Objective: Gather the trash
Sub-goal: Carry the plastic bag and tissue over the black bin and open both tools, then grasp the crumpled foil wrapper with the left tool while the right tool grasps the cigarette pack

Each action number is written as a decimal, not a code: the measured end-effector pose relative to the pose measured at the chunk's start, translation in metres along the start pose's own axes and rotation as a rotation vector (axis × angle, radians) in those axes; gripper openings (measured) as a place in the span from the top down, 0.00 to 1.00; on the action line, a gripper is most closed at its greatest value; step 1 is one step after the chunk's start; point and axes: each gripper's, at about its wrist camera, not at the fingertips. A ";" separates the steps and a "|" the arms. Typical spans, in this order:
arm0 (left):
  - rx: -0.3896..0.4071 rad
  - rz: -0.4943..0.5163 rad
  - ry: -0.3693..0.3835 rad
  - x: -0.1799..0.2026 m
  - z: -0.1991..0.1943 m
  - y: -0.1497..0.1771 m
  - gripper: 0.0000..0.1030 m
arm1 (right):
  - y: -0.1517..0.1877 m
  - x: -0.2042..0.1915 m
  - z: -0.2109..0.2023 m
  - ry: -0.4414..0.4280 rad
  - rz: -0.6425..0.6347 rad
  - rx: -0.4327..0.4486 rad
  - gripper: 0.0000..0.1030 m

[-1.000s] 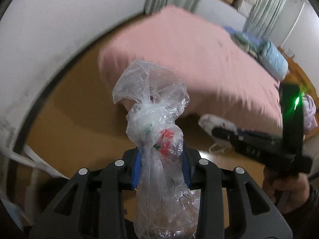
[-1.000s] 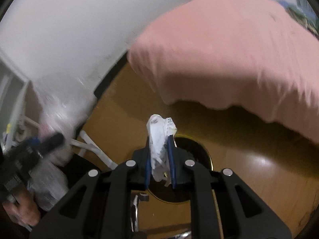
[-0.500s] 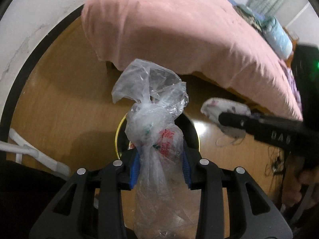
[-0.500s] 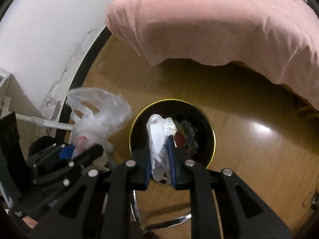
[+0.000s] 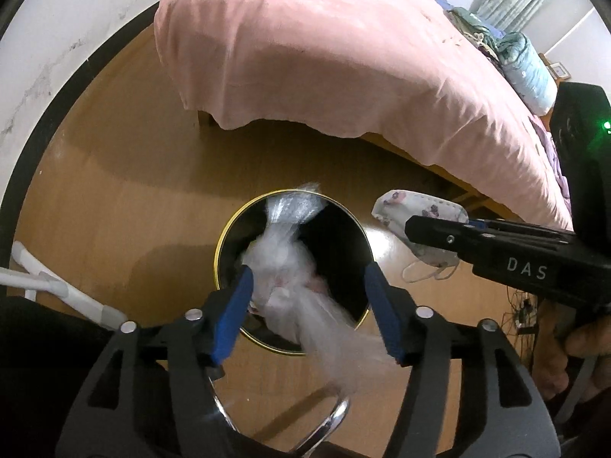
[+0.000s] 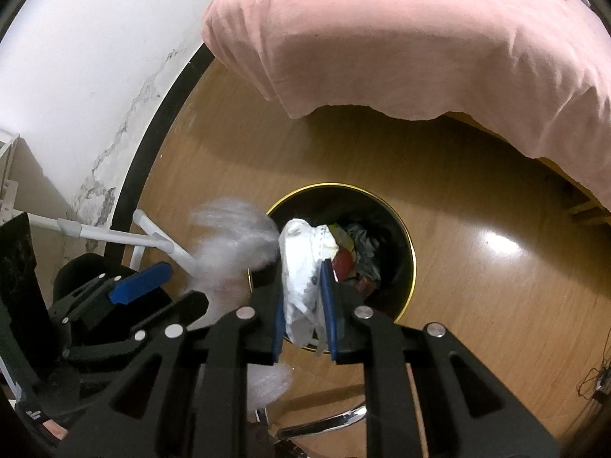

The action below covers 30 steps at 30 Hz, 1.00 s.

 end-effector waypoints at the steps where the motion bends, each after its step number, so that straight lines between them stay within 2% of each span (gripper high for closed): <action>1: 0.000 -0.002 0.002 0.000 0.000 0.000 0.42 | 0.000 0.000 0.000 0.000 -0.002 0.000 0.85; 3: -0.004 -0.010 0.001 0.000 0.001 -0.001 0.42 | 0.000 -0.001 0.000 0.001 -0.002 0.002 0.79; 7: -0.006 -0.017 0.005 -0.001 0.000 -0.001 0.42 | -0.001 0.000 -0.001 0.002 0.000 0.004 0.75; 8: -0.006 -0.018 0.004 -0.001 0.000 -0.001 0.42 | -0.001 0.000 -0.001 0.003 0.000 0.006 0.69; 9: -0.007 -0.019 0.002 -0.001 0.000 -0.001 0.42 | -0.001 0.000 -0.002 0.004 0.000 0.012 0.56; 10: -0.006 -0.022 0.001 -0.001 0.000 -0.001 0.41 | -0.001 -0.001 -0.004 0.005 -0.002 0.019 0.51; 16: 0.038 -0.019 -0.026 0.002 -0.017 -0.003 0.38 | -0.004 -0.009 -0.022 0.026 -0.025 0.067 0.47; 17: 0.055 0.000 -0.034 0.004 -0.026 -0.004 0.38 | -0.005 -0.012 -0.029 0.036 -0.038 0.085 0.42; 20: 0.147 0.092 -0.119 0.014 -0.072 -0.006 0.22 | -0.011 -0.029 -0.058 0.060 -0.095 0.160 0.29; 22: 0.241 0.108 -0.172 0.013 -0.116 -0.006 0.11 | -0.015 -0.047 -0.077 0.054 -0.148 0.192 0.25; 26: 0.395 0.059 -0.210 -0.013 -0.217 0.006 0.08 | -0.020 -0.100 -0.112 0.009 -0.267 0.261 0.20; 30: 0.503 -0.028 -0.335 -0.065 -0.307 0.039 0.07 | -0.012 -0.193 -0.128 -0.098 -0.487 0.280 0.20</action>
Point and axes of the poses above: each gripper's, at about its wrist camera, not at the fingertips, and z roughly the way its jaws point, x to its right, y to its underside, and after that the axes turned 6 degrees about -y, right-handed
